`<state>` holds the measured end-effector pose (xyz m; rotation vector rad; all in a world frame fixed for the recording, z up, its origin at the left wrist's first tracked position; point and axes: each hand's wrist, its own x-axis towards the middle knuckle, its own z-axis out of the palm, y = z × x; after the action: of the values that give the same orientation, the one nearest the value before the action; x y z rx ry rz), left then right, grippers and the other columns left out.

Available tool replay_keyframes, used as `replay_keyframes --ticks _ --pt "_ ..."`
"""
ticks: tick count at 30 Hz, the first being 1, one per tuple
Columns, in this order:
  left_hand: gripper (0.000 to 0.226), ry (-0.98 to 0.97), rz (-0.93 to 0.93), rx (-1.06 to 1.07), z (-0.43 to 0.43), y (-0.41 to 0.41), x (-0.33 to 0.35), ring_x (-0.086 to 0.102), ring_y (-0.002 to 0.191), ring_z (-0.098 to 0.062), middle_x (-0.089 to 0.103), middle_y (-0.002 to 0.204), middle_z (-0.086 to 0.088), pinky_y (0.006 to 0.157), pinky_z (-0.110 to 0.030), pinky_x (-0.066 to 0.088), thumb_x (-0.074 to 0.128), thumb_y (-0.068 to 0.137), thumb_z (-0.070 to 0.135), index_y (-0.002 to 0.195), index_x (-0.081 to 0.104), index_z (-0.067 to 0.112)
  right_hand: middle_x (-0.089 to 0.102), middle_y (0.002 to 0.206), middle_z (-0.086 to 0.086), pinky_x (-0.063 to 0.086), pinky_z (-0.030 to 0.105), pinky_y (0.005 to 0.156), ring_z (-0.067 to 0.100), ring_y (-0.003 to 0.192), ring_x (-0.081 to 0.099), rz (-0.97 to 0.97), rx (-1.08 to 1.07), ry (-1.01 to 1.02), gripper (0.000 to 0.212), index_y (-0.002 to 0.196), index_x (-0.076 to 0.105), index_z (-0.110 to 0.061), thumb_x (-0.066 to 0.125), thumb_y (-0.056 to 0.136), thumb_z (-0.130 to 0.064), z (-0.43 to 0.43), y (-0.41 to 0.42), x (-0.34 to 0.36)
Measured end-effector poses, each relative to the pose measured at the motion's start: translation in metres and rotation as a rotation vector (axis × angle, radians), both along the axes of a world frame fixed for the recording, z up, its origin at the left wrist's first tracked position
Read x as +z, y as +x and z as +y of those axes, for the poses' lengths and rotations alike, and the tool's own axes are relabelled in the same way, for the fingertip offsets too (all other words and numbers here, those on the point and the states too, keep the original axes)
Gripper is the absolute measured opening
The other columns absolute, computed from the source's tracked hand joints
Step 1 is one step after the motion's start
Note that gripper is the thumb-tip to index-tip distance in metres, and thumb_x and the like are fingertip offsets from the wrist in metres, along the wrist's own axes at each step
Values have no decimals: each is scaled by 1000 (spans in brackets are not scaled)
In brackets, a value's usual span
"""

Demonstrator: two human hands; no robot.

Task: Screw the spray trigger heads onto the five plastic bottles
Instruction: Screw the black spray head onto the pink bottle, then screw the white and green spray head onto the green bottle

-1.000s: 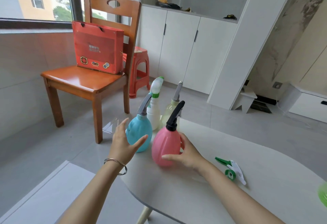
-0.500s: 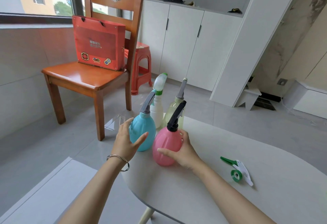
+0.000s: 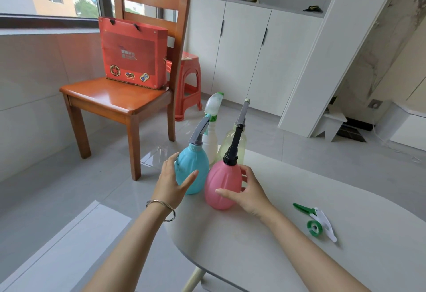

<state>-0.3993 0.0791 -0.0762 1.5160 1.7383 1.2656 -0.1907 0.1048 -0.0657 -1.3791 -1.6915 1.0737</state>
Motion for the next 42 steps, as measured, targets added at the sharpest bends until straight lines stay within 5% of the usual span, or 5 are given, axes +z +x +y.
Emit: replay_keyframes --ticks 10,19,30,33,42 --pt "77 4 13 58 -5 2 4 34 138 -27 34 152 -10 113 -44 32 65 84 41 145 29 13 44 133 -4 45 29 99 13 119 47 11 6 29 82 129 38 -32 86 63 -32 -6 -1 -1" --pt "63 342 -36 199 -42 22 39 45 121 -14 43 133 7 104 -39 40 52 83 49 137 39 19 40 141 -11 38 26 101 6 126 43 66 -50 195 77 138 34 -28 77 74 -33 -36 52 34" --pt "78 408 250 -246 -70 177 43 33 130 0 35 142 13 109 -17 27 70 80 37 142 25 28 44 130 -11 24 4 100 0 123 41 -273 -304 564 55 125 49 -24 76 76 -21 -95 224 69" --pt "80 349 308 -375 -63 226 37 28 139 -5 25 149 18 112 -18 24 60 82 50 143 12 36 46 131 2 29 22 105 14 125 43 -360 -481 707 58 124 52 -14 79 73 -15 -106 269 67" --pt "93 185 357 -579 -38 362 17 20 144 -14 20 158 6 116 -25 17 59 82 56 151 7 21 36 140 18 22 19 109 24 133 31 -157 -879 730 81 135 36 -3 83 69 -13 -121 383 28"
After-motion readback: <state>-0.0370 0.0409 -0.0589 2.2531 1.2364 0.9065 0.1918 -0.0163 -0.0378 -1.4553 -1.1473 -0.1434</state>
